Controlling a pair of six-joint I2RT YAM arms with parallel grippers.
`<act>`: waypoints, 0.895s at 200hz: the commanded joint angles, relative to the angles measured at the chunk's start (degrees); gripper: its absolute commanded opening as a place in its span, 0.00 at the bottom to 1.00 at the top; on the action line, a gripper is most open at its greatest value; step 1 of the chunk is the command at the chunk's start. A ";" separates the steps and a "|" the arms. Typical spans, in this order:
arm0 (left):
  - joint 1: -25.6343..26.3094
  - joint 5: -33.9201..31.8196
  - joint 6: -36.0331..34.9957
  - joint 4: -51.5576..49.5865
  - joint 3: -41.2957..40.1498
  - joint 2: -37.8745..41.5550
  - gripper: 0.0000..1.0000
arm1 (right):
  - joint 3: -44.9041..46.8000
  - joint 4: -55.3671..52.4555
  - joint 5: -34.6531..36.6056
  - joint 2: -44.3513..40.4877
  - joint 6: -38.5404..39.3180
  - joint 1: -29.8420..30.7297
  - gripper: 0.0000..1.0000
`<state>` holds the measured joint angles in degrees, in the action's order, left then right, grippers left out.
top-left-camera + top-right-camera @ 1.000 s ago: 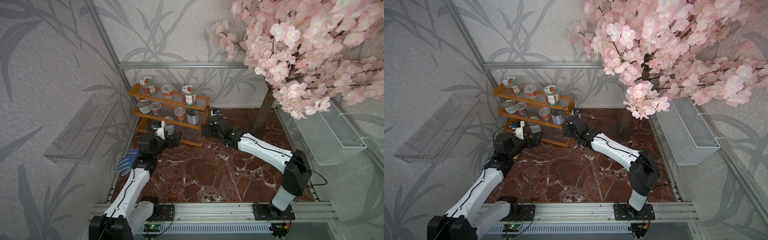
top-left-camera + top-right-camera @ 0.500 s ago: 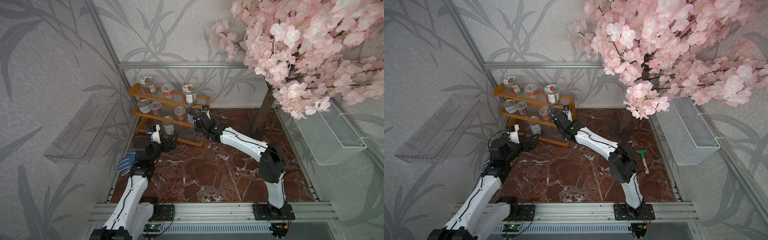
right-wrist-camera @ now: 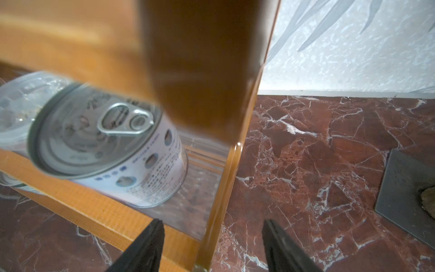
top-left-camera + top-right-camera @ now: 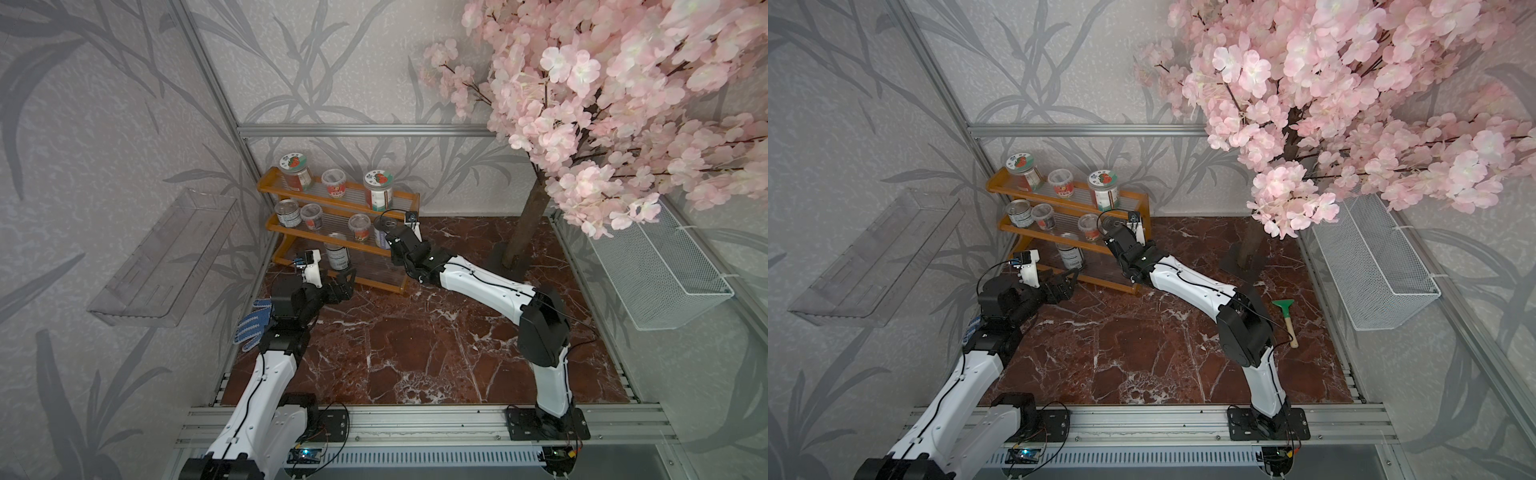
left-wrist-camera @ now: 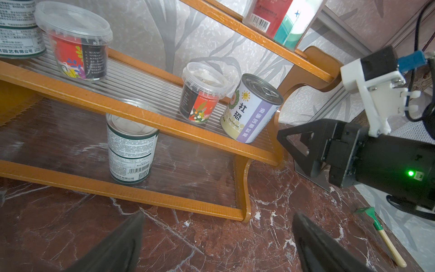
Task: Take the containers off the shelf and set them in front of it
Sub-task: Move the shelf to the center of the board.
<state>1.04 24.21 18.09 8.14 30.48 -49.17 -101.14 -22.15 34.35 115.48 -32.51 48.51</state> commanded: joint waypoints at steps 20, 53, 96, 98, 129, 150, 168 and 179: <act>-0.16 0.82 -1.04 1.12 0.02 0.41 1.00 | 3.91 -2.22 0.03 -0.87 -3.25 1.45 0.68; -0.16 1.01 -1.04 1.22 -0.32 0.81 1.00 | 4.62 -3.18 1.48 0.01 -5.21 1.53 0.64; -0.16 1.11 -0.77 1.18 -1.38 1.92 1.00 | 5.39 -1.20 3.30 0.23 -4.89 1.37 0.58; -0.16 1.11 -0.82 1.17 -1.39 1.96 1.00 | 5.40 -1.18 3.39 0.24 -4.85 1.38 0.57; -0.16 1.24 -1.19 0.66 -1.85 2.51 1.00 | 7.32 0.85 4.35 -0.43 -3.31 0.99 0.47; -0.03 1.45 -1.34 0.43 -2.09 2.67 1.00 | 8.14 2.46 5.25 -0.80 -1.62 0.77 0.39; 0.04 1.46 -1.31 0.52 -2.27 2.83 1.00 | 9.01 3.97 6.08 -1.40 0.06 0.56 0.32; 0.10 1.46 -1.31 0.54 -2.35 2.85 1.00 | 9.55 4.84 6.26 -1.80 0.79 0.53 0.28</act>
<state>1.06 24.77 17.67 8.12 28.97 -47.29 -93.23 -18.65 36.32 115.35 -34.26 50.19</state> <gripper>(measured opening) 0.999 0.322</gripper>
